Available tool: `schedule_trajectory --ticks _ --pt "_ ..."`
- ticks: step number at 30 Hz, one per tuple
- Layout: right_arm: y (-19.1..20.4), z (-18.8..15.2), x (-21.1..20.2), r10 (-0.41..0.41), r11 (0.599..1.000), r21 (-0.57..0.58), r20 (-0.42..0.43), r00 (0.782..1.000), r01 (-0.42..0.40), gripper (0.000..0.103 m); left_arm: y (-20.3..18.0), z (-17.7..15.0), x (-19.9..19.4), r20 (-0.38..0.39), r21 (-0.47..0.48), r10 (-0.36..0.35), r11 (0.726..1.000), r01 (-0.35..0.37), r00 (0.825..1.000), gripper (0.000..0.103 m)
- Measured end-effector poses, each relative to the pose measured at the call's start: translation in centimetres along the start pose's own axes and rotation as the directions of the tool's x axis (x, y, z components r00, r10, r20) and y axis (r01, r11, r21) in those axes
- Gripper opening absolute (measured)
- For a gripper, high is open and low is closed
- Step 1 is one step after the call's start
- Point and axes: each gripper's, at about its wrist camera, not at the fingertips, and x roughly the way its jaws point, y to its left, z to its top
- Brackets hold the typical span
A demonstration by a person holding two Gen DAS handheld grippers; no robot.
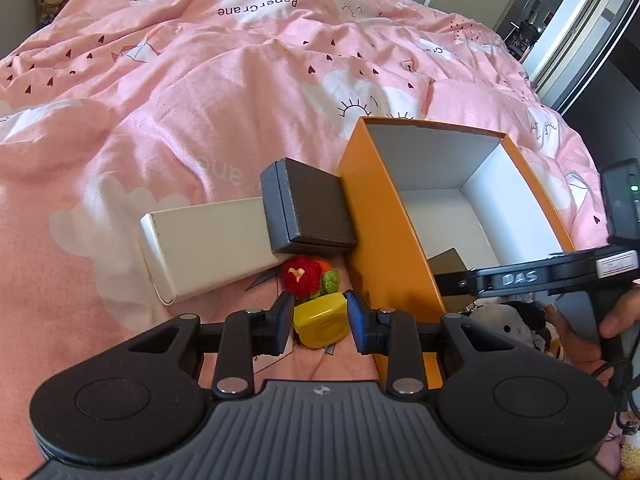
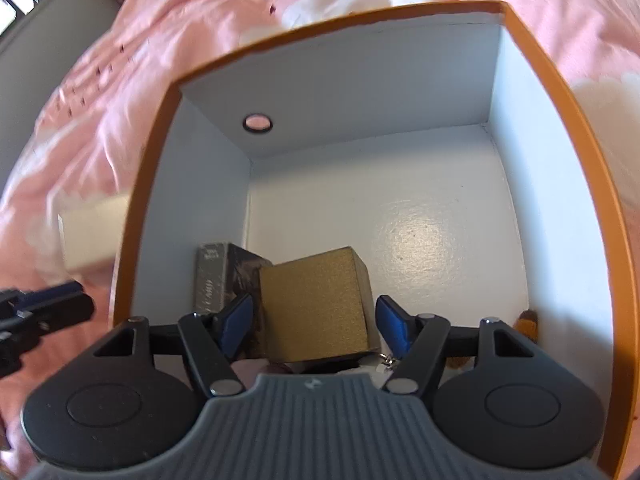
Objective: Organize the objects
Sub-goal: 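Lower the brown kraft box into the orange box and open the right gripper, then move the right gripper to the dark gray box and grasp it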
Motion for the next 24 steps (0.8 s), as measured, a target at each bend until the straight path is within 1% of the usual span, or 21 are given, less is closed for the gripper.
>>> schedule_trajectory --ticks 2,3,7,10,12,14,15,19,21,24 --pt "0.2 0.0 0.8 -0.015 1.0 -0.008 -0.019 1.0 0.015 0.065 0.0 0.0 -0.2 0.002 0.001 -0.004 1.0 0.004 1.0 0.036" --pt "0.1 0.0 0.8 -0.011 1.0 0.0 -0.013 1.0 0.011 0.065 0.1 0.0 -0.2 0.003 -0.001 -0.004 1.0 0.004 1.0 0.036" --pt "-1.2 0.8 0.9 0.014 0.996 0.092 0.001 1.0 -0.014 0.065 0.2 0.1 -0.1 0.001 -0.008 -0.005 1.0 0.005 1.0 0.036" --pt "-0.8 0.9 1.1 0.036 0.996 0.077 -0.017 0.999 -0.035 0.065 0.2 0.1 0.3 -0.009 -0.007 -0.008 1.0 0.008 1.0 0.036" --pt "-0.4 0.7 1.3 0.069 0.995 0.073 -0.041 0.997 -0.066 0.065 0.3 0.0 0.4 -0.014 -0.009 -0.008 1.0 0.008 1.0 0.036" --pt "-0.2 0.5 1.3 0.073 0.995 0.075 -0.053 0.996 -0.069 0.066 0.5 0.0 0.5 -0.017 -0.014 -0.004 1.0 0.004 1.0 0.036" --pt "-0.3 0.4 1.2 0.075 0.994 0.077 -0.049 0.996 -0.071 0.065 0.6 0.0 0.5 -0.017 -0.016 -0.002 1.0 0.002 1.0 0.036" --pt "-1.1 0.5 0.2 0.127 0.985 0.117 -0.014 0.992 -0.125 0.064 1.0 -0.1 0.6 -0.021 -0.025 0.004 1.0 -0.004 1.0 0.036" --pt "-1.4 0.5 -0.2 0.13 0.983 0.128 -0.005 0.991 -0.129 0.045 1.0 -0.1 0.6 -0.021 -0.028 0.004 1.0 -0.005 1.0 0.036" --pt "-1.8 0.4 -0.2 0.123 0.982 0.144 -0.008 0.992 -0.121 0.04 1.0 -0.1 0.5 -0.019 -0.028 0.004 1.0 -0.005 1.0 0.036"
